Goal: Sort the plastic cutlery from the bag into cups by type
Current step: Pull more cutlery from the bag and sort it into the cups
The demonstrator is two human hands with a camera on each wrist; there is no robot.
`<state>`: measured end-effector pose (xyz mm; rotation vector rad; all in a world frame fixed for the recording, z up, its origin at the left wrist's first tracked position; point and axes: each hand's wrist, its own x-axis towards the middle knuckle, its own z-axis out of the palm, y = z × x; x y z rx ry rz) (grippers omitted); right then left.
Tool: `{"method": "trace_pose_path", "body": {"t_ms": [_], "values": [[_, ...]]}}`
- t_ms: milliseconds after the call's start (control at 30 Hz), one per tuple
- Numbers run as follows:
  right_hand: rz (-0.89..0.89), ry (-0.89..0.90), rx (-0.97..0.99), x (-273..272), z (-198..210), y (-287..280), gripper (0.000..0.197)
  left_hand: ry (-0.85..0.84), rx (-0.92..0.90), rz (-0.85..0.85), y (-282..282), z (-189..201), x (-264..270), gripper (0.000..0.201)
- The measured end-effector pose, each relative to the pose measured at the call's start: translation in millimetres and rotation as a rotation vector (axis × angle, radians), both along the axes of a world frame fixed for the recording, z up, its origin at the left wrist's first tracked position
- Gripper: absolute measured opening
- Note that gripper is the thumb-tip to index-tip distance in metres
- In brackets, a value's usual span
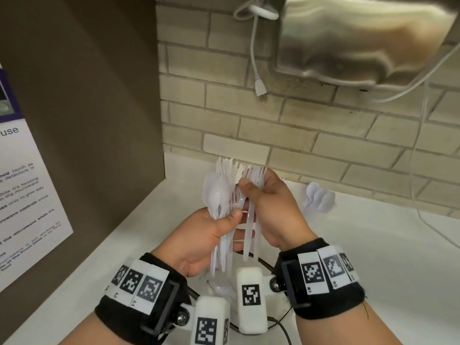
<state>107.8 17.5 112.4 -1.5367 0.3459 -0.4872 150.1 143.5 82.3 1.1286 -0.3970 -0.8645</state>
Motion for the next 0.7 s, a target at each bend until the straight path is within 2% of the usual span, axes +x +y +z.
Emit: {"method": "trace_pose_path", "body": {"t_ms": [100, 233, 333, 400, 533, 633, 700], "values": [[-0.071, -0.086, 0.078, -0.5, 5.3, -1.3, 0.007, 0.004, 0.001, -0.032, 1.7, 0.8, 3.2, 0.034], [-0.178, -0.105, 0.054, 1.1, 13.9, -2.4, 0.002, -0.006, 0.026, -0.031, 2.6, -1.0, 5.2, 0.035], [-0.234, -0.257, 0.154, -3.3, 29.5, -6.5, 0.013, -0.058, 0.046, -0.022, 3.1, -5.4, 6.8, 0.028], [-0.24, -0.309, 0.117, -8.5, 38.8, -8.2, 0.019, -0.071, 0.045, -0.019, 4.3, -5.9, 7.5, 0.028], [-0.219, -0.151, -0.084, -7.4, 35.2, -10.0, 0.023, -0.03, 0.003, 0.015, 3.7, -2.2, 8.4, 0.033], [-0.155, 0.053, -0.033, -5.1, 24.1, -7.5, 0.018, 0.025, -0.028, 0.053, 1.7, 0.8, 6.7, 0.043], [-0.09, 0.158, -0.007, -5.2, 16.4, -7.0, 0.028, 0.034, -0.027, 0.076, 0.0, 1.7, 5.1, 0.038]]}}
